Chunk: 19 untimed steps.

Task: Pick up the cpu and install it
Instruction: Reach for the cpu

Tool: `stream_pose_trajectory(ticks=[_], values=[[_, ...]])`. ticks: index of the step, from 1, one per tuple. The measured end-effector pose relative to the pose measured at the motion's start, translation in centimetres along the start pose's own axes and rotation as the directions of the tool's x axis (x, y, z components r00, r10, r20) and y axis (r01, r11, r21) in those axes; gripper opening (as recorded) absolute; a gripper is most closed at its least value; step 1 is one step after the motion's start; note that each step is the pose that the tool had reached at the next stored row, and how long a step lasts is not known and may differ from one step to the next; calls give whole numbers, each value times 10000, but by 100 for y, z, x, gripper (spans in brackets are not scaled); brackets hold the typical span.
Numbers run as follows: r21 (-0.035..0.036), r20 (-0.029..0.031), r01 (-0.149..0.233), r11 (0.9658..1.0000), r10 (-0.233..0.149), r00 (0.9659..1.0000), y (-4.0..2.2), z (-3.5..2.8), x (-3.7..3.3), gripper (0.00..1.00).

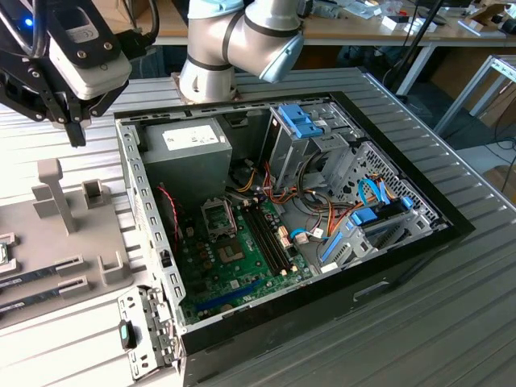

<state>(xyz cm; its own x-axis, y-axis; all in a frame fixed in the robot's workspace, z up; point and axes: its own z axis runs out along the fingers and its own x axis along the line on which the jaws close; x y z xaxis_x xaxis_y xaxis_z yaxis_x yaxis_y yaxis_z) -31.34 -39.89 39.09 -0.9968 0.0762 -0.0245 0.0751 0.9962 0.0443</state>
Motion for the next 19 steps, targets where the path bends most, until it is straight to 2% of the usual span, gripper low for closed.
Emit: stream_pose_trajectory(ticks=[19], values=[[0, 0, 0, 10000, 0, 10000, -4, 2, 50, 11]])
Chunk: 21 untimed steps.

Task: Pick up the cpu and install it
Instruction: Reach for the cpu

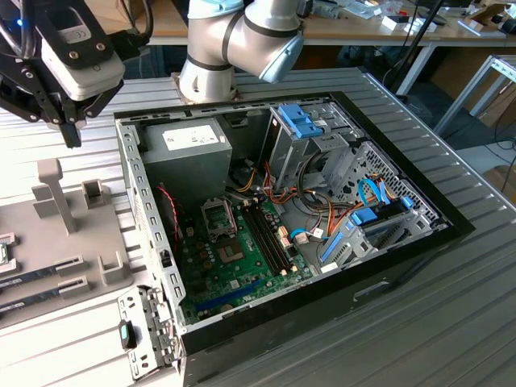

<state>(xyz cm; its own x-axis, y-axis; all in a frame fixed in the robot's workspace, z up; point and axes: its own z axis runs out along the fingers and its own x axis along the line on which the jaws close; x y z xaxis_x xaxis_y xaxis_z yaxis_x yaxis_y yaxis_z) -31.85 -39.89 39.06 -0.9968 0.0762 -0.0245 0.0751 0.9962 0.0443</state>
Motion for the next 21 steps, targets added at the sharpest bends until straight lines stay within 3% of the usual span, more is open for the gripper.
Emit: stream_pose_trajectory(ticks=[21], values=[[-1, 1, 0, 10000, 0, 10000, -6, 4, 67, 11]])
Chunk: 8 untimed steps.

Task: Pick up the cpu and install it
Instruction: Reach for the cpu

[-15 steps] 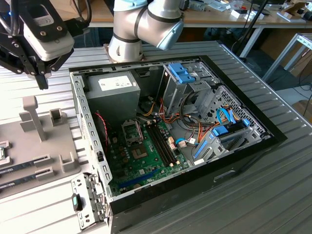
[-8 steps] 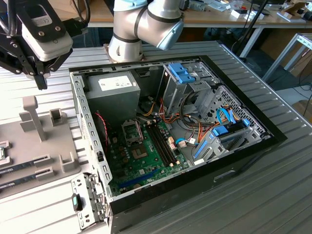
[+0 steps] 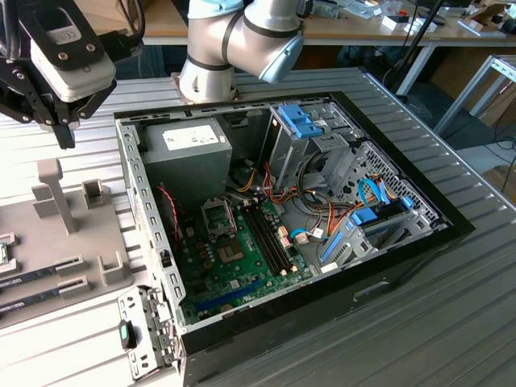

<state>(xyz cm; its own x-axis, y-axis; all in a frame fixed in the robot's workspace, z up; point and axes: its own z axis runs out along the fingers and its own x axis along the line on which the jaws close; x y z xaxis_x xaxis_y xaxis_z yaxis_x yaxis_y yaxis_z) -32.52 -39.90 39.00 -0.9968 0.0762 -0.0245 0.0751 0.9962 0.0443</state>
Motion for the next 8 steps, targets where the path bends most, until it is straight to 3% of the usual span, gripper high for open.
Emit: stream_pose_trajectory(ticks=[8], values=[[0, -1, 0, 10000, 0, 10000, -3, 2, 34, 11]])
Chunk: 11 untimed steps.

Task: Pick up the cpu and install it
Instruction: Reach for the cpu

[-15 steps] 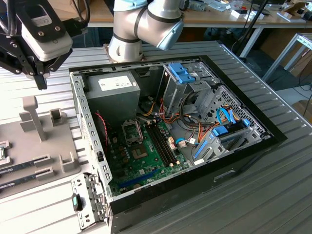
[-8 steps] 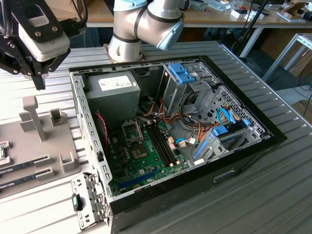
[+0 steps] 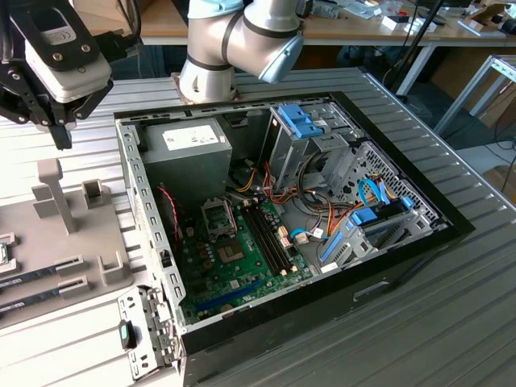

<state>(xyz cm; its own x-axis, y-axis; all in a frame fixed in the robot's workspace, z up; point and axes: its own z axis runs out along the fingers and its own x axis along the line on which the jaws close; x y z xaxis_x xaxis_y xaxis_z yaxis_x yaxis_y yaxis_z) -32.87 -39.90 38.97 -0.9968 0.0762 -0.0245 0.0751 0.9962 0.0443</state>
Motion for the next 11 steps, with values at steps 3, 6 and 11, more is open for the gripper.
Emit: stream_pose_trajectory(ticks=[3, 6, 11], values=[[0, 0, 0, 10000, 0, 10000, -1, 1, 10, 11], [0, 1, 0, 10000, 0, 10000, -2, 3, 25, 11], [1, 0, 0, 10000, 0, 10000, -6, 6, 58, 11]])
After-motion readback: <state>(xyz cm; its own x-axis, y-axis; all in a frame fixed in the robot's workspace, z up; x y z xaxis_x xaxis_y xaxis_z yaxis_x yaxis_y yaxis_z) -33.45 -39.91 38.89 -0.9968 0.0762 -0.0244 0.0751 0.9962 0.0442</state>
